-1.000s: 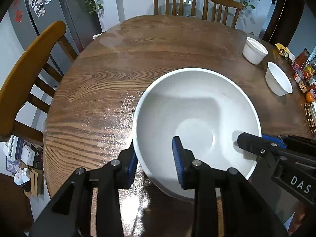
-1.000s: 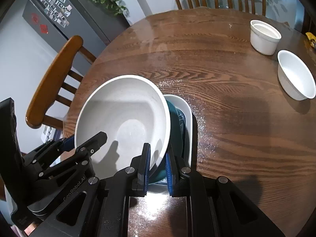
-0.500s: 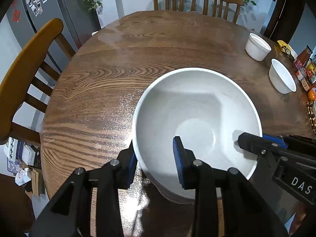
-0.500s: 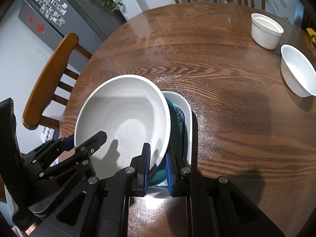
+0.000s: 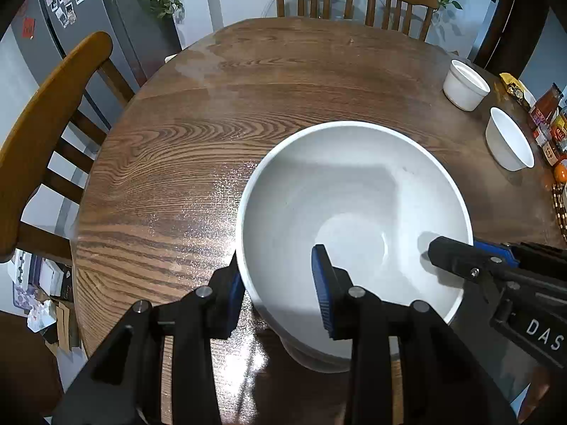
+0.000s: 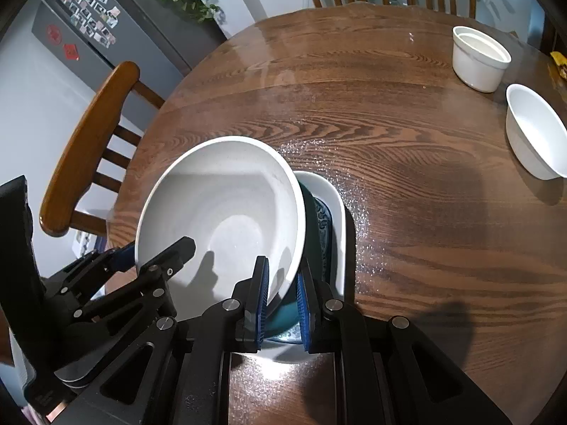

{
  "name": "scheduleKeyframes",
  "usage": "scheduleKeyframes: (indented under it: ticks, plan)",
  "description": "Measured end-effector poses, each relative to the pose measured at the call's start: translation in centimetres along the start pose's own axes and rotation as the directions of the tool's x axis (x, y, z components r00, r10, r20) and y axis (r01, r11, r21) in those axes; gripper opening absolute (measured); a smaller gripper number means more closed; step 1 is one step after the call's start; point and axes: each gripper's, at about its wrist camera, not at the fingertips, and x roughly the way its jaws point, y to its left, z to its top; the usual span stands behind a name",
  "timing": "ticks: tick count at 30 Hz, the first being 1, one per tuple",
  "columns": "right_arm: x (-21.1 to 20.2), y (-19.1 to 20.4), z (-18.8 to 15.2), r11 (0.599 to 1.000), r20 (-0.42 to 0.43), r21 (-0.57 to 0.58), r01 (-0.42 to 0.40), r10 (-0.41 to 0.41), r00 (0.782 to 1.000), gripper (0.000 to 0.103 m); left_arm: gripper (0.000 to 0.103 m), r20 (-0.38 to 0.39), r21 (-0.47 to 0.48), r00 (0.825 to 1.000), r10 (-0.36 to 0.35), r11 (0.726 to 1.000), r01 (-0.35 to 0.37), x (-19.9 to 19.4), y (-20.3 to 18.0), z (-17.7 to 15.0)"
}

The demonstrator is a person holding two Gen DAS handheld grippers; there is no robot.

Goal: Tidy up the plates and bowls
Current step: 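Carry the large white bowl over the plate stack and lower it on, then open both grippers and pull them back from the white bowl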

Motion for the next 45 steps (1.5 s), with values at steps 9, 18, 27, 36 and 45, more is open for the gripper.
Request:
scheduleKeyframes:
  ticks: [9,18,27,36,45]
  plan:
    - [-0.1,-0.4,0.0,1.000,-0.004,0.017,-0.012,0.012,1.000,0.016,0.035,0.000,-0.006,1.000,-0.010,1.000,0.010,-0.2,0.1,0.0]
    - [-0.9,-0.6,-0.1,0.999,0.017,0.026,-0.018,0.018,1.000,0.016,0.043,0.026,-0.003,1.000,-0.005,1.000,0.005,-1.1,-0.2,0.0]
    - [-2.4,-1.0,-0.1,0.999,0.055,0.034,-0.018,0.016,0.998,0.016,0.059,0.069,-0.013,0.997,0.014,1.000,-0.013,-2.7,-0.2,-0.1]
    - [-3.9,-1.8,-0.5,0.999,0.090,0.048,-0.024,0.020,0.996,0.040,0.077,0.093,-0.018,0.995,0.027,1.000,-0.025,-3.8,-0.8,-0.2]
    - [-5.4,-3.2,-1.2,0.997,0.115,0.071,-0.028,0.020,0.993,0.043,0.085,0.110,-0.001,0.993,0.032,0.999,-0.032,-4.7,-2.5,-0.3]
